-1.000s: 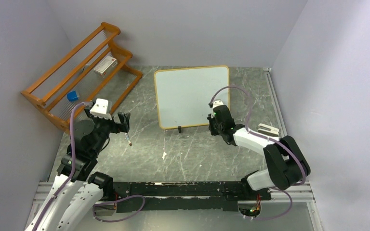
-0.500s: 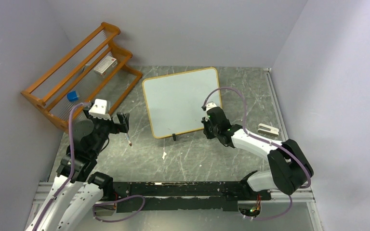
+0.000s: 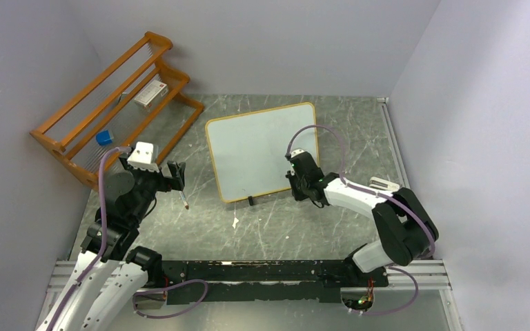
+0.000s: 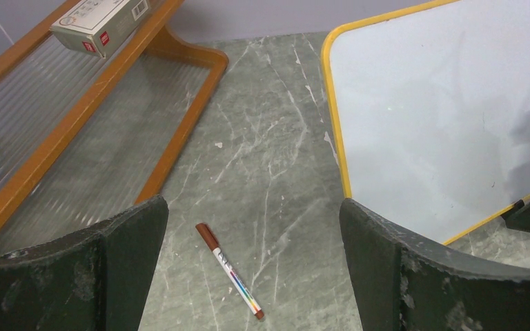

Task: Write a sentence on the whiteboard
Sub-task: Move the whiteboard to the center of the board.

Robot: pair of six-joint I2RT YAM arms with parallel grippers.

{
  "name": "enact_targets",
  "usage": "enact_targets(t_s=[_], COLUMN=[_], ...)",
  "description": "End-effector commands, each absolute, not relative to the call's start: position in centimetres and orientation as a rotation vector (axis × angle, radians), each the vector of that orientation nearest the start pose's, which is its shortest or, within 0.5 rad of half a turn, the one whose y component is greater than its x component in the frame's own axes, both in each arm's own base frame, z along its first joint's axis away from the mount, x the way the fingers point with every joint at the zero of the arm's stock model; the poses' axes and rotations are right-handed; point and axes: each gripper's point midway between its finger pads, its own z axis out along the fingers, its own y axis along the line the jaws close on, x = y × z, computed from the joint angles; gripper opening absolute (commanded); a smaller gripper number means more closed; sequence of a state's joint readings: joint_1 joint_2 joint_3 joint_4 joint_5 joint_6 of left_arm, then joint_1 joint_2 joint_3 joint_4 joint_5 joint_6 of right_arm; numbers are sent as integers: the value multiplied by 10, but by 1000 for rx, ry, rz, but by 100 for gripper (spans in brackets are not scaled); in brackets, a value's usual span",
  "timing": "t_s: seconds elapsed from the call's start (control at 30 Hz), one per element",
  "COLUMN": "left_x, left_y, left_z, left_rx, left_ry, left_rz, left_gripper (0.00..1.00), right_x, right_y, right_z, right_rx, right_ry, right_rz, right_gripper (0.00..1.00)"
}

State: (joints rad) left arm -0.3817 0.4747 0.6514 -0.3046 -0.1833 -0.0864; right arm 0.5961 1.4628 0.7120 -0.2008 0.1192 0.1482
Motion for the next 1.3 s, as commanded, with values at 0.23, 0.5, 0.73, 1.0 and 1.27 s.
enact_targets(t_s=[0.23, 0.5, 0.73, 1.0, 1.27], left_x=[248, 249, 253, 253, 253], left_y=[-68, -68, -68, -64, -64], left_z=[273, 273, 270, 271, 270], left_rx=[104, 103, 99, 88, 90], left_ry=[1674, 1673, 1688, 1686, 1688], left_rz=[-196, -198, -200, -182, -181], left_gripper=[98, 98, 98, 98, 98], right_x=[269, 237, 209, 216, 233], right_y=[169, 214, 280, 322, 342], right_z=[47, 83, 76, 65, 52], right_rx=[-487, -447, -448, -420, -373], right_ry=[2407, 2281, 2199, 2131, 2114], right_rz=[137, 272, 328, 270, 220], right_gripper=[38, 49, 50, 45, 43])
